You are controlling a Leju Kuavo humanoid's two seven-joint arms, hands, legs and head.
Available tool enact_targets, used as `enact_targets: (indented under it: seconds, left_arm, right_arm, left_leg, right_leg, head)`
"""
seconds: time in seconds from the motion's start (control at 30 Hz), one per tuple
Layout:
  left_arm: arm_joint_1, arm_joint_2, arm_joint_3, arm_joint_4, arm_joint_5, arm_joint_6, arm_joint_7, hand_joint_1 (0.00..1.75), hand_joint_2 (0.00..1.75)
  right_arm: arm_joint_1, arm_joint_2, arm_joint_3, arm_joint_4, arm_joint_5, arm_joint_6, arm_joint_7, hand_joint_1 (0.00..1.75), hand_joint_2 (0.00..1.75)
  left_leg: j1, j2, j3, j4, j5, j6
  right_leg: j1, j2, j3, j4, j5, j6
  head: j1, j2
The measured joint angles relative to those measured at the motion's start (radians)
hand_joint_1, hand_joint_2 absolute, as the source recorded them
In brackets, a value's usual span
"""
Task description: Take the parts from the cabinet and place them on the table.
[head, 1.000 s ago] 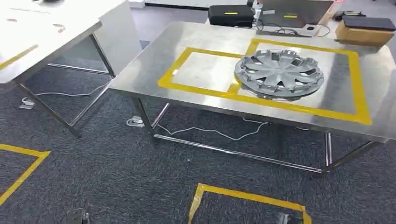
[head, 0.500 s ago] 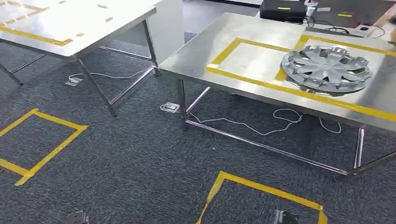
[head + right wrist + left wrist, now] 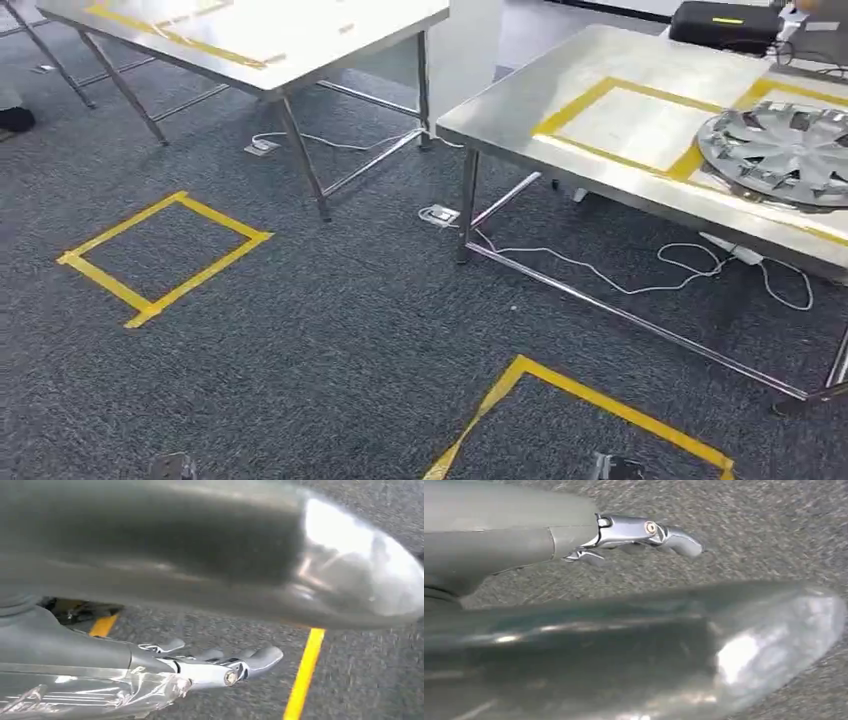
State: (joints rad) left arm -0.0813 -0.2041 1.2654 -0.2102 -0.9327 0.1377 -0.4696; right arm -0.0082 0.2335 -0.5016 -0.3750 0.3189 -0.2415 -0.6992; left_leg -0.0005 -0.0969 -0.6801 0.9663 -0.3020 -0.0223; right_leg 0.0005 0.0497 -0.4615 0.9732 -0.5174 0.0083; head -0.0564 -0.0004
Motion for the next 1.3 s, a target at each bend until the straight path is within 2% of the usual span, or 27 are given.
enact_targets:
  seconds: [0.03,0.07,0.13,0.17,0.2,0.23,0.3,0.33,0.37,0.47,0.5,0.53,0.57,0.63,0.67,0.7,0.77,0.8,0.83,0.87,0.97,1.0,1.07,1.13,1.2,1.23,1.3]
  left_arm:
    - [0.001,-0.002,0.000,0.000,0.000,0.000,0.001,0.00,0.00]
    - [-0.001,-0.002,0.000,0.000,0.000,0.000,0.001,0.00,0.00]
    - [-0.006,-0.003,0.000,0.000,-0.003,-0.001,0.001,0.00,0.00]
    - [-0.006,-0.003,0.000,0.000,-0.008,-0.003,0.001,0.00,0.00]
    - [-0.005,-0.005,-0.001,0.000,-0.014,-0.003,0.002,0.00,0.00]
    - [-0.004,-0.006,-0.002,0.000,-0.021,-0.003,0.003,0.00,0.00]
    - [-0.004,-0.010,-0.003,0.000,-0.032,-0.003,0.003,0.00,0.00]
    - [-0.005,-0.010,-0.005,0.000,-0.034,-0.004,0.003,0.00,0.00]
    - [-0.009,-0.010,-0.007,0.000,-0.039,-0.006,0.003,0.00,0.00]
    - [-0.001,-0.013,-0.015,0.000,-0.062,-0.002,0.013,0.00,0.00]
    - [0.004,-0.013,-0.018,0.000,-0.065,0.000,0.015,0.00,0.00]
    - [0.009,-0.015,-0.021,0.000,-0.070,0.002,0.018,0.00,0.00]
    - [0.008,-0.015,-0.023,0.000,-0.073,0.008,0.023,0.00,0.00]
    - [0.005,-0.015,-0.029,0.000,-0.080,0.009,0.026,0.00,0.00]
    - [0.006,-0.014,-0.031,0.000,-0.084,0.009,0.029,0.00,0.00]
    - [0.008,-0.013,-0.032,0.000,-0.085,0.009,0.030,0.00,0.00]
    - [0.010,-0.013,-0.034,0.000,-0.088,0.012,0.032,0.00,0.00]
    - [0.010,-0.013,-0.034,0.000,-0.092,0.012,0.032,0.00,0.00]
    - [0.010,-0.013,-0.035,0.000,-0.093,0.012,0.033,0.00,0.00]
    - [0.007,-0.012,-0.035,0.000,-0.094,0.014,0.033,0.00,0.00]
    - [0.010,-0.012,-0.039,0.000,-0.096,0.015,0.033,0.00,0.00]
    - [0.012,-0.012,-0.040,0.000,-0.097,0.015,0.034,0.00,0.00]
    - [0.011,-0.012,-0.043,0.000,-0.100,0.017,0.034,0.00,0.00]
    - [0.006,-0.012,-0.045,0.000,-0.103,0.018,0.034,0.00,0.00]
    - [0.009,-0.012,-0.047,0.000,-0.104,0.018,0.034,0.00,0.00]
    - [0.012,-0.012,-0.048,0.000,-0.104,0.018,0.034,0.00,0.00]
    - [0.013,-0.013,-0.050,0.000,-0.104,0.019,0.034,0.00,0.00]
  right_arm:
    - [-0.001,0.000,-0.001,0.000,0.000,0.000,0.000,0.00,0.00]
    - [0.002,0.000,-0.001,0.000,0.000,0.000,0.000,0.00,0.00]
    - [0.006,0.000,-0.003,0.000,0.004,-0.006,0.000,0.00,0.00]
    - [0.006,0.000,-0.004,0.000,0.009,-0.010,0.000,0.00,0.00]
    - [0.004,0.000,-0.005,0.000,0.013,-0.017,0.000,0.00,0.00]
    - [0.003,0.000,-0.005,0.000,0.015,-0.021,0.000,0.00,0.00]
    - [0.001,0.000,-0.005,0.002,0.020,-0.033,0.000,0.00,0.00]
    - [0.001,0.000,-0.005,0.002,0.024,-0.038,0.000,0.00,0.00]
    - [0.001,0.000,-0.005,0.003,0.027,-0.041,0.000,0.00,0.00]
    - [-0.005,0.000,-0.006,0.008,0.036,-0.051,0.000,0.00,0.00]
    - [-0.006,0.001,-0.006,0.008,0.037,-0.052,0.000,0.00,0.00]
    - [-0.007,0.000,-0.006,0.010,0.042,-0.054,0.000,0.00,0.00]
    - [-0.006,0.000,-0.006,0.013,0.046,-0.055,-0.001,0.00,0.00]
    - [-0.004,0.000,-0.006,0.016,0.052,-0.061,0.000,0.00,0.00]
    - [-0.004,0.000,-0.006,0.019,0.054,-0.062,0.000,0.00,0.00]
    - [-0.005,0.000,-0.006,0.021,0.055,-0.064,0.000,0.00,0.00]
    - [-0.006,0.000,-0.006,0.022,0.057,-0.068,0.000,0.00,0.00]
    - [-0.007,0.000,-0.006,0.022,0.059,-0.069,0.000,0.00,0.00]
    - [-0.008,0.000,-0.006,0.023,0.061,-0.069,0.000,0.00,0.00]
    - [-0.009,0.000,-0.006,0.026,0.062,-0.069,0.000,0.00,0.00]
    - [-0.010,0.000,-0.006,0.028,0.065,-0.073,0.000,0.00,0.00]
    - [-0.011,0.000,-0.007,0.029,0.066,-0.074,0.000,0.00,0.00]
    - [-0.011,0.000,-0.007,0.029,0.069,-0.080,-0.001,0.00,0.00]
    - [-0.007,0.000,-0.008,0.031,0.071,-0.083,-0.001,0.00,0.00]
    - [-0.008,0.000,-0.008,0.033,0.071,-0.085,0.000,0.00,0.00]
    - [-0.009,0.000,-0.008,0.034,0.072,-0.085,0.000,0.00,0.00]
    - [-0.010,0.000,-0.008,0.034,0.072,-0.086,0.000,0.00,0.00]
  left_leg:
    - [-0.003,0.044,-0.014,0.035,-0.063,-0.003]
    - [-0.002,0.065,-0.034,0.103,-0.137,-0.009]
    - [0.003,0.080,-0.068,0.257,-0.237,-0.017]
    - [0.006,0.082,-0.073,0.312,-0.246,-0.021]
    - [0.010,0.083,-0.058,0.329,-0.217,-0.025]
    - [0.012,0.086,-0.026,0.309,-0.179,-0.027]
    - [0.011,0.119,0.093,0.167,-0.138,-0.022]
    - [0.007,0.169,0.168,0.081,-0.160,-0.015]
    - [-0.003,0.186,0.219,-0.001,-0.183,-0.010]
    - [-0.009,0.155,0.208,-0.023,-0.189,0.018]
    - [-0.003,0.145,0.209,-0.028,-0.179,0.029]
    - [-0.002,0.137,0.204,-0.028,-0.173,0.035]
    - [-0.002,0.126,0.196,-0.028,-0.166,0.041]
    - [-0.003,0.099,0.180,-0.028,-0.153,0.045]
    - [-0.003,0.085,0.173,-0.027,-0.146,0.045]
    - [-0.003,0.071,0.167,-0.027,-0.140,0.044]
    - [-0.001,0.042,0.160,-0.025,-0.132,0.038]
    - [0.001,0.027,0.158,-0.022,-0.129,0.033]
    - [0.001,0.016,0.155,-0.019,-0.127,0.029]
    - [-0.005,0.008,0.145,-0.007,-0.127,0.024]
    - [0.007,-0.020,0.124,-0.008,-0.110,0.003]
    - [0.008,-0.024,0.117,-0.004,-0.111,-0.001]
    - [0.004,0.059,0.080,0.071,-0.171,-0.008]
    - [0.006,0.081,0.002,0.235,-0.253,-0.014]
    - [0.007,0.083,-0.032,0.314,-0.270,-0.017]
    - [0.008,0.085,-0.012,0.285,-0.244,-0.017]
    - [0.009,0.103,0.077,0.138,-0.171,-0.016]
  right_leg:
    - [0.003,-0.011,-0.012,0.000,0.012,-0.007]
    - [0.004,-0.028,-0.025,0.000,0.023,-0.011]
    - [0.005,-0.064,-0.044,0.001,0.044,-0.011]
    - [0.005,-0.081,-0.060,0.002,0.054,-0.010]
    - [0.005,-0.100,-0.079,0.004,0.066,-0.008]
    - [0.005,-0.113,-0.094,0.005,0.072,-0.005]
    - [0.005,-0.138,-0.113,0.009,0.084,0.003]
    - [0.005,-0.147,-0.115,0.009,0.088,0.008]
    - [0.007,-0.163,-0.118,0.014,0.091,0.012]
    - [0.004,-0.203,-0.120,0.014,0.110,0.032]
    - [0.001,-0.193,-0.128,0.018,0.105,0.036]
    - [-0.003,-0.128,-0.141,0.046,0.077,0.044]
    - [-0.004,-0.087,-0.163,0.107,0.033,0.048]
    - [-0.003,-0.055,-0.227,0.272,-0.048,0.052]
    - [-0.003,-0.051,-0.249,0.334,-0.068,0.052]
    - [-0.003,-0.051,-0.244,0.334,-0.059,0.052]
    - [-0.005,-0.046,-0.164,0.207,0.006,0.050]
    - [-0.009,-0.023,-0.098,0.096,0.048,0.050]
    - [-0.016,0.037,-0.056,0.021,0.049,0.051]
    - [-0.020,0.052,-0.047,-0.008,0.040,0.048]
    - [-0.008,0.024,-0.053,0.012,0.046,0.031]
    - [-0.014,0.008,-0.055,0.005,0.053,0.020]
    - [-0.011,-0.019,-0.058,0.004,0.057,0.009]
    - [-0.006,-0.053,-0.064,0.005,0.059,0.007]
    - [-0.005,-0.085,-0.071,0.006,0.060,0.006]
    - [-0.005,-0.099,-0.072,0.007,0.061,0.007]
    - [-0.006,-0.126,-0.073,0.008,0.061,0.009]
  head:
    - [-0.010,0.000]
    - [-0.016,0.001]
    - [-0.017,0.000]
    - [-0.018,0.000]
    - [-0.018,0.000]
    - [-0.018,0.000]
    - [-0.019,0.000]
    - [-0.019,0.000]
    - [-0.018,0.000]
    - [-0.016,0.000]
    - [-0.018,0.000]
    - [-0.015,0.000]
    - [-0.013,0.000]
    - [-0.008,0.000]
    - [-0.007,0.000]
    - [-0.007,0.000]
    - [-0.007,0.000]
    - [-0.006,0.000]
    - [-0.005,0.000]
    - [-0.004,0.000]
    - [-0.005,0.000]
    - [-0.005,0.000]
    - [-0.016,0.000]
    - [-0.016,0.000]
    - [-0.016,0.000]
    - [-0.017,0.000]
    - [-0.017,0.000]
